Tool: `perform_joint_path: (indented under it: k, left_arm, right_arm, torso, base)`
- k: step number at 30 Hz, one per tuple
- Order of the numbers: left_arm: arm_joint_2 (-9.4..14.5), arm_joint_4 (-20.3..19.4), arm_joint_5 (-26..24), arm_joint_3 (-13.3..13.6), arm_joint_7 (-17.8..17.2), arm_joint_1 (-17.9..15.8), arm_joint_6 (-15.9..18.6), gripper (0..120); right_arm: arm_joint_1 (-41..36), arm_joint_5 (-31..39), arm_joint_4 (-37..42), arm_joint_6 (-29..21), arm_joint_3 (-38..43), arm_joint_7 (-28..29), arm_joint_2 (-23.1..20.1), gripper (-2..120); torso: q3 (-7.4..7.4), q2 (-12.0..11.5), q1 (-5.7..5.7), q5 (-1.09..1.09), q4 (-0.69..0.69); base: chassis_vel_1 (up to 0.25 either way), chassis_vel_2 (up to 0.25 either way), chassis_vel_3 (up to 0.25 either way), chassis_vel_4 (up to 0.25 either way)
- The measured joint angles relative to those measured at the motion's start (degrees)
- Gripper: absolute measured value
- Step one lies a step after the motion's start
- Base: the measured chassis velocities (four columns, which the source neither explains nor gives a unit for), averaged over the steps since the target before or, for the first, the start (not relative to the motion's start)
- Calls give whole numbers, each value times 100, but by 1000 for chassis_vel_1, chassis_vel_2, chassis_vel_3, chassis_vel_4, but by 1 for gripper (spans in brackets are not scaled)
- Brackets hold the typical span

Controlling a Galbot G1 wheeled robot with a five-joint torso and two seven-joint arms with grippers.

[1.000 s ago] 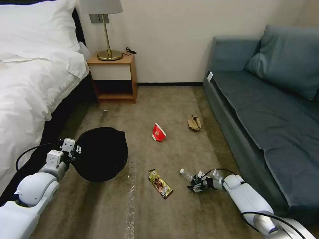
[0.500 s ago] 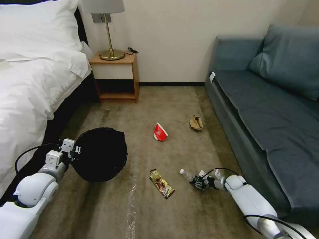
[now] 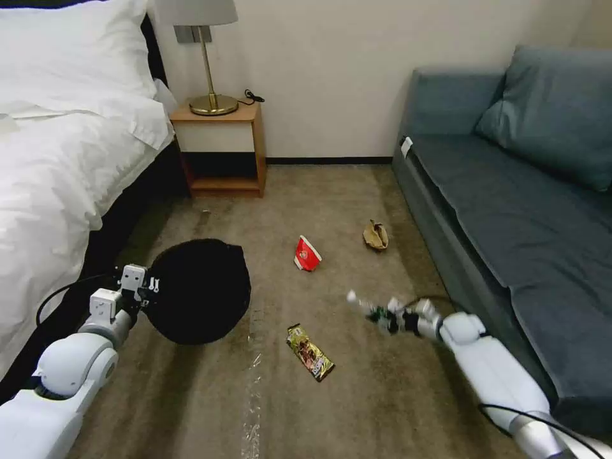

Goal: Pick up the trash bin, then pick up the garbage on the floor and place it into the trash bin.

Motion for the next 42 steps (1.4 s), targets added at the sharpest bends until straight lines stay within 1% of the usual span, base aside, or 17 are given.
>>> perform_joint_path:
  k: [1, 3, 4, 6, 7, 9, 11, 15, 18, 19, 20, 23, 30, 33, 37, 39, 42]
  left_arm:
    - [0, 0, 0, 0, 0, 0, 0, 2]
    - [-172, -15, -18, 312, -167, -391, 136, 2]
    - [-172, -15, -18, 312, -167, -391, 136, 2]
    - [-263, 65, -44, 580, -269, -718, 198, 2]
    - [-263, 65, -44, 580, -269, -718, 198, 2]
    - [-329, 134, -52, 714, -301, -884, 223, 2]
    - [-374, 183, -55, 783, -336, -974, 232, 2]
    - [-466, 297, -68, 968, -390, -1187, 253, 2]
    - [-494, 328, -75, 1035, -407, -1256, 256, 2]
    - [-509, 336, -82, 1054, -409, -1265, 256, 2]
    - [-509, 336, -82, 1054, -409, -1265, 256, 2]
    - [-514, 357, -83, 1031, -409, -1212, 253, 2]
    - [-517, 373, -96, 946, -394, -1147, 225, 2]
    - [-544, 386, -113, 921, -389, -1121, 219, 2]
    - [-567, 395, -109, 921, -390, -1116, 215, 2]
    - [-596, 415, -90, 930, -407, -1112, 214, 2]
    - [-608, 423, -84, 936, -416, -1106, 214, 2]
  right_arm:
    - [0, 0, 0, 0, 0, 0, 0, 23]
    - [50, 635, 936, -414, -209, 97, -72, 23]
    - [50, 635, 936, -414, -209, 97, -72, 23]
    - [70, 1465, 1748, -847, -435, 229, -163, 23]
    - [70, 1465, 1748, -847, -435, 229, -163, 23]
    - [122, 2074, 2184, -1070, -636, 319, -166, 23]
    - [150, 2330, 2356, -1170, -755, 364, -144, 23]
    - [286, 2927, 2676, -1333, -1224, 383, 55, 23]
    - [434, 3227, 2679, -1349, -1601, 383, 323, 23]
    - [578, 3342, 2527, -1274, -1869, 400, 563, 23]
    - [578, 3342, 2527, -1274, -1869, 400, 563, 23]
    - [901, 3361, 1880, -1020, -2253, 484, 1070, 23]
    - [1069, 3178, 1169, -696, -2418, 714, 1374, 25]
    - [1075, 3145, 929, -531, -2430, 804, 1425, 40]
    - [1070, 3144, 915, -501, -2424, 804, 1409, 48]
    - [1046, 3146, 955, -485, -2402, 796, 1380, 61]
    - [1025, 3156, 1024, -485, -2396, 789, 1355, 69]
  torso:
    - [0, 0, 0, 0, 0]
    - [-1, 0, 0, -4, 1]
    - [-1, 0, 0, -4, 1]
    - [-1, 0, 0, -4, -5]
    - [-1, 0, 0, -4, -5]
    - [-1, 1, 0, -2, -5]
    - [-1, 0, 0, -4, -4]
    - [-1, 0, 0, -4, -3]
    - [-1, 0, 0, -2, -3]
    - [-1, 0, 0, -3, -2]
    - [-1, 0, 0, -3, -2]
    - [-1, 0, 0, -4, 0]
    - [0, 0, 0, -3, -1]
    - [-1, 0, 0, -3, -2]
    - [-1, 0, 0, -3, -2]
    - [-1, 0, 0, -2, -3]
    - [-1, 0, 0, -3, -3]
  base:
    - [0, 0, 0, 0]
    - [0, 0, 0, 0]
    - [0, 0, 0, 0]
    - [0, 0, 0, 0]
    - [0, 0, 0, 0]
    - [0, 0, 0, 0]
    - [0, 0, 0, 0]
    - [0, 0, 0, 0]
    - [0, 0, 0, 0]
    - [0, 0, 0, 0]
    - [0, 0, 0, 0]
    - [0, 0, 0, 0]
    - [0, 0, 0, 0]
    - [0, 0, 0, 0]
    - [0, 0, 0, 0]
    - [0, 0, 0, 0]
    - [0, 0, 0, 0]
